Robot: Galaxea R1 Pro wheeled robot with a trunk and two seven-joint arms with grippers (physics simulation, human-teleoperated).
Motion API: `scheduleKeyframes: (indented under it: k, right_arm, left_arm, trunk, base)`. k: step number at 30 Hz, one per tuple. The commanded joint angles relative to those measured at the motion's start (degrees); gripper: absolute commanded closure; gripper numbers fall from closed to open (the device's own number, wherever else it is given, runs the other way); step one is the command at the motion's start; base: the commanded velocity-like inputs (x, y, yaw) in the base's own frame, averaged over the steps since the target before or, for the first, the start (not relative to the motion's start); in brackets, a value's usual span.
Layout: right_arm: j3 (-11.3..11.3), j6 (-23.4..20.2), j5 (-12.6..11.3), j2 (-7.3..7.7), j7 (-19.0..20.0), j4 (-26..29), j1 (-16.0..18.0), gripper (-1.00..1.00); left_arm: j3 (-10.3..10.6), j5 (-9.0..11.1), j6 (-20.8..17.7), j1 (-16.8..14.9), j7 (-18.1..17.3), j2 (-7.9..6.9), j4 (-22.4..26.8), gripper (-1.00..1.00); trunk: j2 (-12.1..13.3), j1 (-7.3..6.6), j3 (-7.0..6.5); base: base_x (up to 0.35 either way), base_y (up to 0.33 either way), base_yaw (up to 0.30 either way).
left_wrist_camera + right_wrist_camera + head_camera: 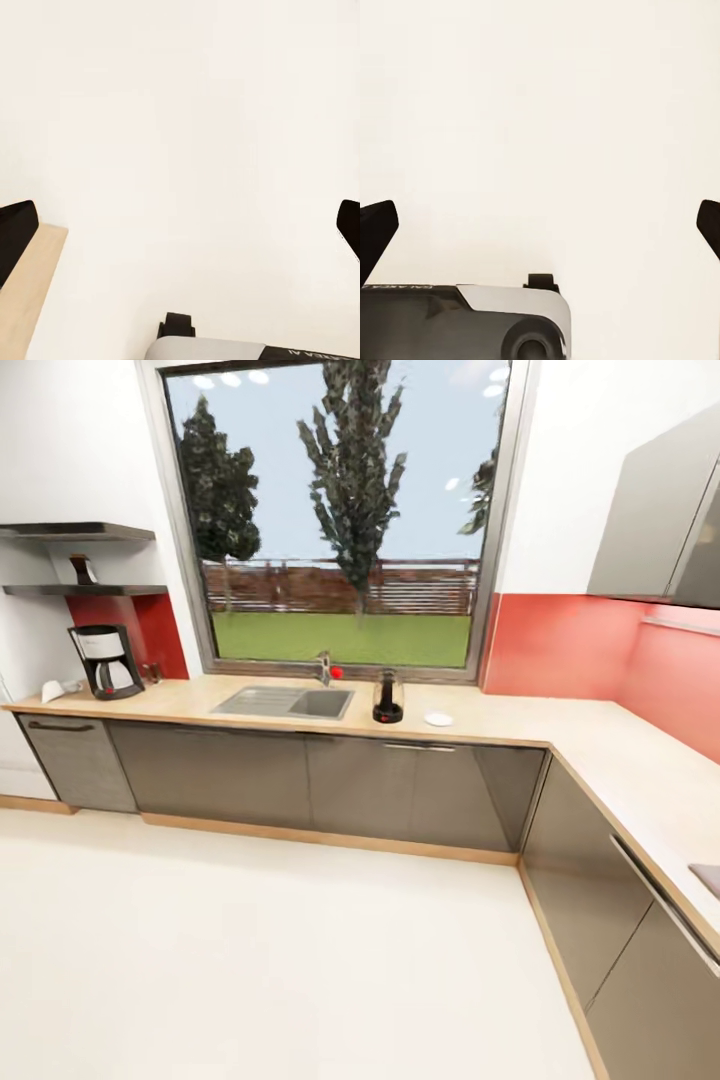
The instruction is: Set up a coffee station on the kitchen countertop: keep the coffee maker on the countertop, move the bottle of coffee from the kitchen shelf to the counter next to the coffee maker, place a paper coffee filter on top of the coffee maker, put the saucer next to the coffee maker with the coffee cup on the saucer, and place the electric kettle next to the coffee maker.
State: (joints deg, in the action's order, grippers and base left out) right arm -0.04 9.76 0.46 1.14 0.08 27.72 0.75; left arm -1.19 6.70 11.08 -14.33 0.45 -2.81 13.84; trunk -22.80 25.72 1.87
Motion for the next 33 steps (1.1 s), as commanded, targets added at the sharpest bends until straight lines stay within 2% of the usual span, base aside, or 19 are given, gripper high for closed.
scheduleKeyframes:
  k: [1, 18, 33]
  right_arm:
    - [-0.05, 0.17, 0.03, 0.01, -0.06, -0.03, 0.04, -1.0]
    - [-0.14, 0.17, -0.02, 0.0, -0.17, -0.03, 0.04, -1.0]
    - [0.1, 0.25, -0.02, -0.08, -0.17, -0.03, 0.04, -1.0]
  left_arm:
    - [0.05, 0.48, 0.17, -0.04, -0.01, 0.0, -0.04, -1.0]
    - [0.05, 0.5, 0.17, -0.07, -0.01, -0.17, -0.04, -1.0]
    - [0.05, 0.5, 0.17, -0.06, -0.01, -0.18, -0.04, -1.0]
  trunk:
    - [-0.12, 0.07, 0.13]
    - [-0.12, 0.07, 0.13]
    - [-0.12, 0.07, 0.13]
  base:
    - [0.336, 0.0, 0.0]
    - [0.336, 0.0, 0.058]
    - [0.336, 0.0, 0.25]
